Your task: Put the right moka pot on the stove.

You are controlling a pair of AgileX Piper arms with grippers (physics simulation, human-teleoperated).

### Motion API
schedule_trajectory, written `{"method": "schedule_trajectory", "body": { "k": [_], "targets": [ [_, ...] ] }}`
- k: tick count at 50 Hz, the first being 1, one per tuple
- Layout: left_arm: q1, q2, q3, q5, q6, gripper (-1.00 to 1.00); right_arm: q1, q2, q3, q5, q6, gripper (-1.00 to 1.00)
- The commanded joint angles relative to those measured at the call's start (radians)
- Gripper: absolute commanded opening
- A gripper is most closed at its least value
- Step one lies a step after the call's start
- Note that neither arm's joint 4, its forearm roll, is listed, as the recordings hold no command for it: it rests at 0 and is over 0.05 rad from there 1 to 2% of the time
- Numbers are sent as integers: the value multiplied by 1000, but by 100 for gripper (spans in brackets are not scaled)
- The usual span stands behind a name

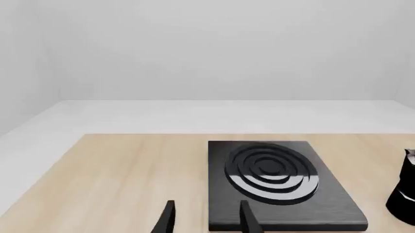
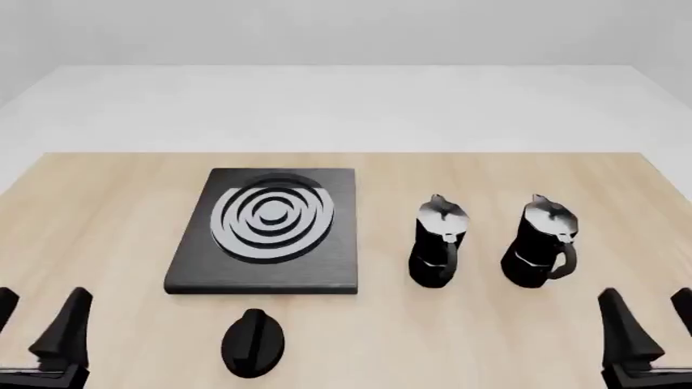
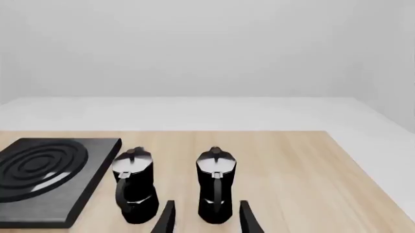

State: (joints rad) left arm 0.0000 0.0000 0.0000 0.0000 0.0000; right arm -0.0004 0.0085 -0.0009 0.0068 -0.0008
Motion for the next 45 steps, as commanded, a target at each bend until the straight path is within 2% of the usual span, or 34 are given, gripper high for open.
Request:
{"method": "schedule_trajectory", "body": {
  "k": [1, 7, 15, 18, 25, 28, 29, 30, 33, 38, 41, 43, 45],
  "targets": [
    [0, 0, 0, 0, 0, 100, -14, 55, -2, -58, 13, 100],
    [0, 0, 0, 0, 0, 100, -21, 130, -1, -131, 12, 100],
    [0, 0, 0, 0, 0, 100, -24, 297, 0, -279, 17, 100],
    [0, 0, 0, 0, 0, 100, -33, 415, 0, -384, 0, 100],
    [0, 0, 0, 0, 0, 100, -62, 702, 1, -637, 51, 100],
    [0, 0, 0, 0, 0, 100, -54, 821, 1, -733, 39, 100],
    [0, 0, 0, 0, 0, 100, -54, 826, 1, -738, 39, 100],
    [0, 0, 0, 0, 0, 100, -40, 898, 1, -792, 28, 100],
    [0, 0, 0, 0, 0, 100, -46, 951, 1, -843, 37, 100],
    [0, 0, 0, 0, 0, 100, -42, 1192, 1, -1047, 40, 100],
    [0, 0, 0, 0, 0, 100, -35, 1247, 1, -1094, 26, 100],
    [0, 0, 0, 0, 0, 100, -49, 1282, 1, -1119, 62, 100],
    [0, 0, 0, 0, 0, 100, -48, 1287, 1, -1117, 54, 100]
  ]
}}
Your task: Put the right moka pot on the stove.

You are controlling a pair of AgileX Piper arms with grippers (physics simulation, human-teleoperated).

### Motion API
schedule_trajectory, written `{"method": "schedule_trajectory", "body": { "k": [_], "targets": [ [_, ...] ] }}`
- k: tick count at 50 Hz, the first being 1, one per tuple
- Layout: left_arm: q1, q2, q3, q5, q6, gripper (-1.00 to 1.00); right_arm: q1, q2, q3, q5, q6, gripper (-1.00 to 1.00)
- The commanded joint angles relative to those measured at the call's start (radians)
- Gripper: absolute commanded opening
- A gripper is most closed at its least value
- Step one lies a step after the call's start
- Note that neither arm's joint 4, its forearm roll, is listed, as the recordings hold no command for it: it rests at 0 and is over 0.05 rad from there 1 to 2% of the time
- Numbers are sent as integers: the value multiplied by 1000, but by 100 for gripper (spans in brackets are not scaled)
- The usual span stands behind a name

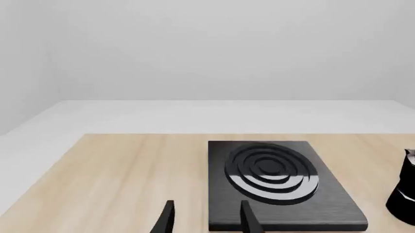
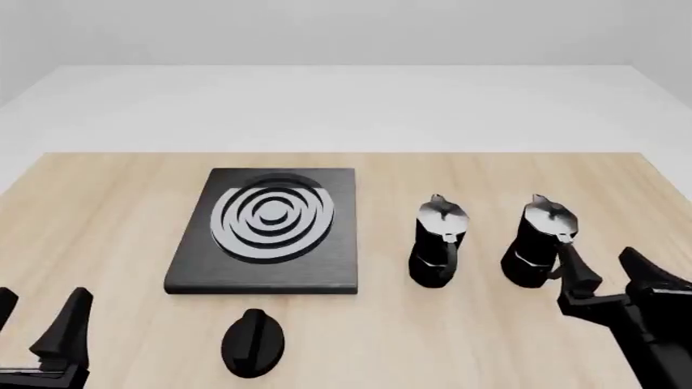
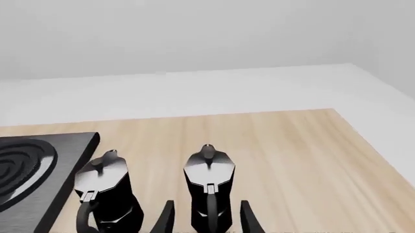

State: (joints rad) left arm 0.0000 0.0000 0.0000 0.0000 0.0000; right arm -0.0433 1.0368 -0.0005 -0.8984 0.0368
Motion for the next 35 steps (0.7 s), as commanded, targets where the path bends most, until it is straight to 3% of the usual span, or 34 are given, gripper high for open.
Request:
{"method": "schedule_trajectory", "body": {
  "k": [1, 35],
  "targets": [
    [0, 0, 0, 0, 0, 100, -10, 263, 0, -210, 17, 100],
    [0, 0, 0, 0, 0, 100, -16, 429, -7, -274, 12, 100]
  ]
}}
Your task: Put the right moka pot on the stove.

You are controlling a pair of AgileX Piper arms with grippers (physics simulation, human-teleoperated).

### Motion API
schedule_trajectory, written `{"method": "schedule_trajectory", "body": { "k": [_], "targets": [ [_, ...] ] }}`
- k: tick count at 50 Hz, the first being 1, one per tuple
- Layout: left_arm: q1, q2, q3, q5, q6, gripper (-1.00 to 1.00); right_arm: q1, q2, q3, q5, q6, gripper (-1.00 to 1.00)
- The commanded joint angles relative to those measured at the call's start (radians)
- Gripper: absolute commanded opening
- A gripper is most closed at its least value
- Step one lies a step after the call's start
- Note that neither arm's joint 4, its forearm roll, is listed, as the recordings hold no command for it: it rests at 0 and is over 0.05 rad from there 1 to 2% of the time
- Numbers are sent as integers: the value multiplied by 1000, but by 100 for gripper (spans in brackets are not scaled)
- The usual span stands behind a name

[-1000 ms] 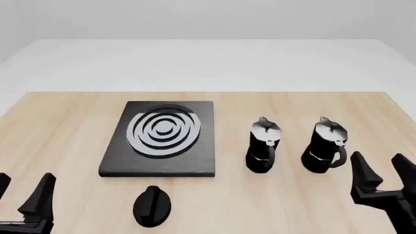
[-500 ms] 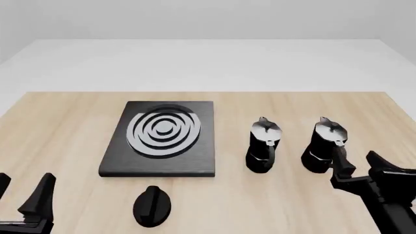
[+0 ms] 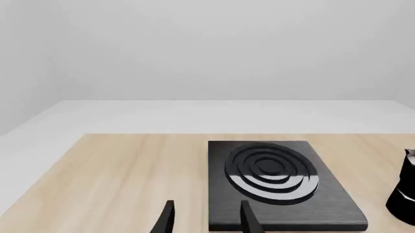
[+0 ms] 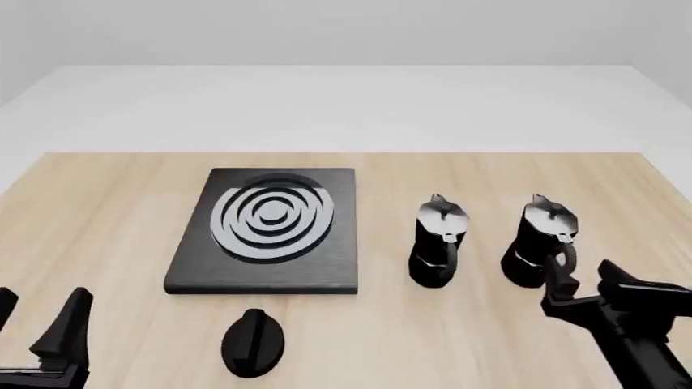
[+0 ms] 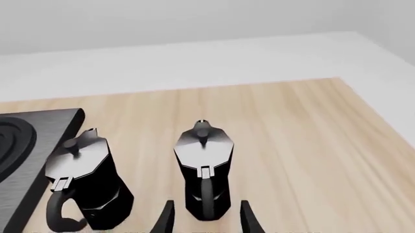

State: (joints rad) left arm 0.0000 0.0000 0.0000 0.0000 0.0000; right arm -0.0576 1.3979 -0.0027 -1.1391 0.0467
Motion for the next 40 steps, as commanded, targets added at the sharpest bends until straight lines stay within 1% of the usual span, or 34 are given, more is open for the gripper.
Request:
{"method": "schedule_trajectory", "body": {
  "k": [1, 4, 5, 9, 13, 14, 15, 17, 18, 19, 21, 24, 28, 31, 37, 38, 40],
  "targets": [
    [0, 0, 0, 0, 0, 100, -2, 85, -7, -43, 3, 100],
    [0, 0, 0, 0, 0, 100, -3, 122, -13, -57, -5, 100],
    [0, 0, 0, 0, 0, 100, 1, 118, -18, -44, -7, 100],
    [0, 0, 0, 0, 0, 100, 2, 128, -18, -53, -7, 100],
    [0, 0, 0, 0, 0, 100, -3, 125, -20, -43, -9, 100],
    [0, 0, 0, 0, 0, 100, 3, 121, -24, -27, -20, 100],
    [0, 0, 0, 0, 0, 100, 1, 120, -33, -4, -51, 100],
    [0, 0, 0, 0, 0, 100, -11, 70, -37, 33, -8, 100],
    [0, 0, 0, 0, 0, 100, -11, 49, -48, 62, -11, 100],
    [0, 0, 0, 0, 0, 100, -13, 41, -63, 86, -28, 100],
    [0, 0, 0, 0, 0, 100, -13, 23, -87, 124, -30, 100],
    [0, 0, 0, 0, 0, 100, -14, 23, -109, 152, -42, 100],
    [0, 0, 0, 0, 0, 100, -23, 34, -140, 179, -73, 100],
    [0, 0, 0, 0, 0, 100, -38, 27, -151, 194, -82, 100],
    [0, 0, 0, 0, 0, 100, -39, 57, -175, 200, -81, 100],
    [0, 0, 0, 0, 0, 100, -28, 95, -191, 195, -75, 100],
    [0, 0, 0, 0, 0, 100, -26, 105, -196, 192, -72, 100]
  ]
}}
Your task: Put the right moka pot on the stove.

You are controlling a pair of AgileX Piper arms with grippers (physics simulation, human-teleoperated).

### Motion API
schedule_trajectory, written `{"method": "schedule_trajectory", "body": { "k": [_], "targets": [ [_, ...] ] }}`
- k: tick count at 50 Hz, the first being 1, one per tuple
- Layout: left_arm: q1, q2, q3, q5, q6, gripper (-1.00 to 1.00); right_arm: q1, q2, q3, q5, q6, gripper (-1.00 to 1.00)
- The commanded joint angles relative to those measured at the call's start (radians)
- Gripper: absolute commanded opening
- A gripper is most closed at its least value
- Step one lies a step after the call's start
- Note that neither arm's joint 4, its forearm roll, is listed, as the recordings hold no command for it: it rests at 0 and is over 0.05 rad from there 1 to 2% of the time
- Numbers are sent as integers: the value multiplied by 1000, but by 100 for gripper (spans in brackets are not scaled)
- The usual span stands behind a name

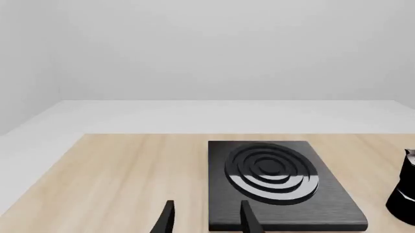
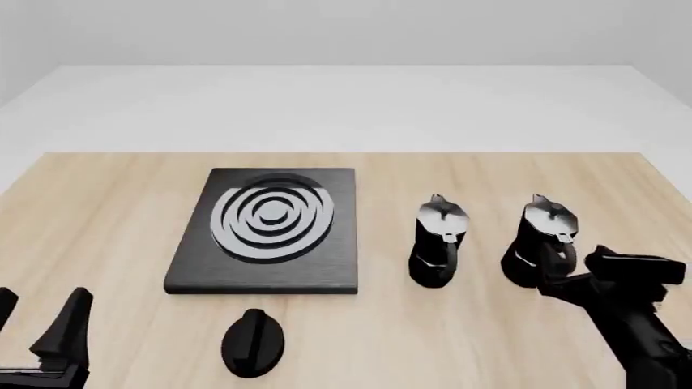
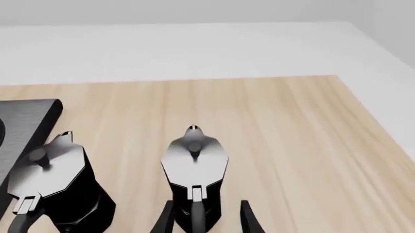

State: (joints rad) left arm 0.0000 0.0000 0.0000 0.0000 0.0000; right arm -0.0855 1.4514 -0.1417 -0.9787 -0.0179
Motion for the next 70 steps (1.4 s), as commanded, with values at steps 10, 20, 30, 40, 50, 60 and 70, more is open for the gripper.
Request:
{"method": "schedule_trajectory", "body": {
  "k": [10, 20, 30, 40, 50, 60, 70],
  "targets": [
    [0, 0, 0, 0, 0, 100, 20, 147, -73, -5, 15, 100],
    [0, 0, 0, 0, 0, 100, 31, 174, -71, -21, 24, 100],
    [0, 0, 0, 0, 0, 100, 21, 133, -62, -6, 0, -100],
    [0, 0, 0, 0, 0, 100, 35, 65, -68, 54, -21, -100],
    [0, 0, 0, 0, 0, 100, 56, -28, -87, 123, -32, -100],
    [0, 0, 0, 0, 0, 100, 62, -90, -147, 217, -68, -100],
    [0, 0, 0, 0, 0, 100, 65, -141, -195, 291, -89, -100]
  ]
}}
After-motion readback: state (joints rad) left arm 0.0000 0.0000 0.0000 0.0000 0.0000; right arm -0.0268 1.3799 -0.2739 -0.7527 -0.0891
